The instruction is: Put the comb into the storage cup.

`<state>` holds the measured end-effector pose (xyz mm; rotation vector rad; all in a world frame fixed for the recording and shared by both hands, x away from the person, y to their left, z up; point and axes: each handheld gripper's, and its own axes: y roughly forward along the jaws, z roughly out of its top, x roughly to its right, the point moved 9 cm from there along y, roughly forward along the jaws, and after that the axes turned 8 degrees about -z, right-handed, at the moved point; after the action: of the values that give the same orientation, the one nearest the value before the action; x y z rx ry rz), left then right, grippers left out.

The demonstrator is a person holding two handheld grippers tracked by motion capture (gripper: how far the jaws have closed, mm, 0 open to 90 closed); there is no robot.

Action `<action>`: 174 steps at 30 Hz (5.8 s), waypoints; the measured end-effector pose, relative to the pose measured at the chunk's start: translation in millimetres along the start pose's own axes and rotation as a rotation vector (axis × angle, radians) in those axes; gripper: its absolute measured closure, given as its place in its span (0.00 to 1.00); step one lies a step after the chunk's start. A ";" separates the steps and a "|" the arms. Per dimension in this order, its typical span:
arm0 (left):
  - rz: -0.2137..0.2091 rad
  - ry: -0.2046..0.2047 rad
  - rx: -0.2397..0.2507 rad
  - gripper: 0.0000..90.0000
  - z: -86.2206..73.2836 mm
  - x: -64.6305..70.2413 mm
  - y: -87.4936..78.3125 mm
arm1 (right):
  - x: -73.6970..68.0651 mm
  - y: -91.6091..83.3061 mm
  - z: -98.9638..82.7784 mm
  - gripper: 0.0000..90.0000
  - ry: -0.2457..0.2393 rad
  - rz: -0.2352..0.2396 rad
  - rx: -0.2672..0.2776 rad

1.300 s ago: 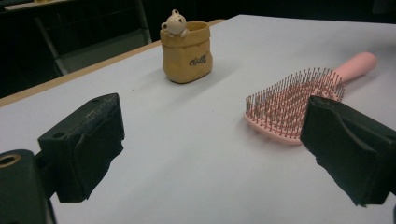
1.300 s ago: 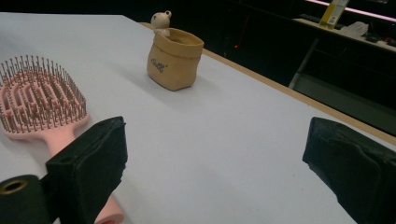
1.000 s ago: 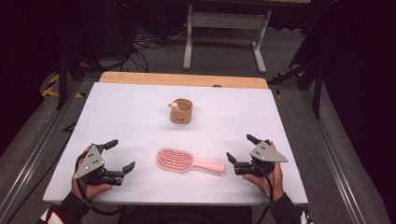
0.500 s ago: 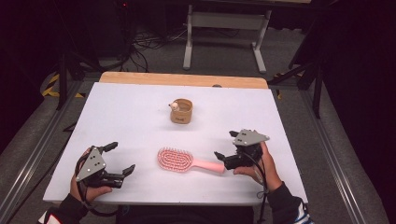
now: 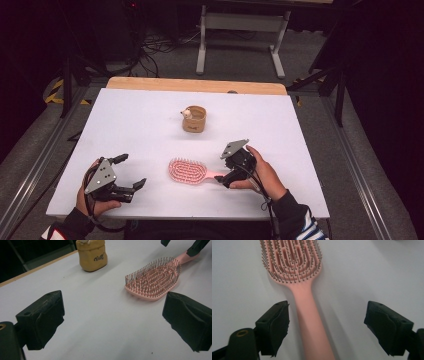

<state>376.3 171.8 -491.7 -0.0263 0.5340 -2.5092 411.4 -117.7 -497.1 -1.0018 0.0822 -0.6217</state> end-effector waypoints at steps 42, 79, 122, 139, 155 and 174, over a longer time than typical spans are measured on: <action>-0.007 -0.033 -0.010 0.08 -1.1 -0.8 3.9 | -20.3 21.7 16.5 0.77 -0.116 0.031 0.080; -0.118 -0.147 0.122 0.09 69.7 -2.4 51.5 | 3.4 -19.3 47.6 0.77 0.026 -0.284 0.516; -0.328 -0.280 0.359 0.69 146.9 32.9 107.3 | -9.7 -18.6 58.2 0.77 0.006 -0.450 0.573; -0.261 -0.216 0.359 0.70 149.8 17.6 82.0 | -18.9 -33.0 57.7 0.58 0.013 -0.361 0.649; -0.189 -0.208 0.359 0.70 140.6 -8.6 56.9 | 3.5 -54.9 44.1 0.23 0.080 -0.394 0.737; -0.119 -0.198 0.361 0.70 136.4 -26.7 42.2 | 23.8 -61.0 7.9 0.05 0.143 -0.418 0.714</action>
<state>438.9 103.8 -379.7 -0.1712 -0.0046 -2.6444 406.3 -147.4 -438.5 -0.2746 -0.2194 -1.0119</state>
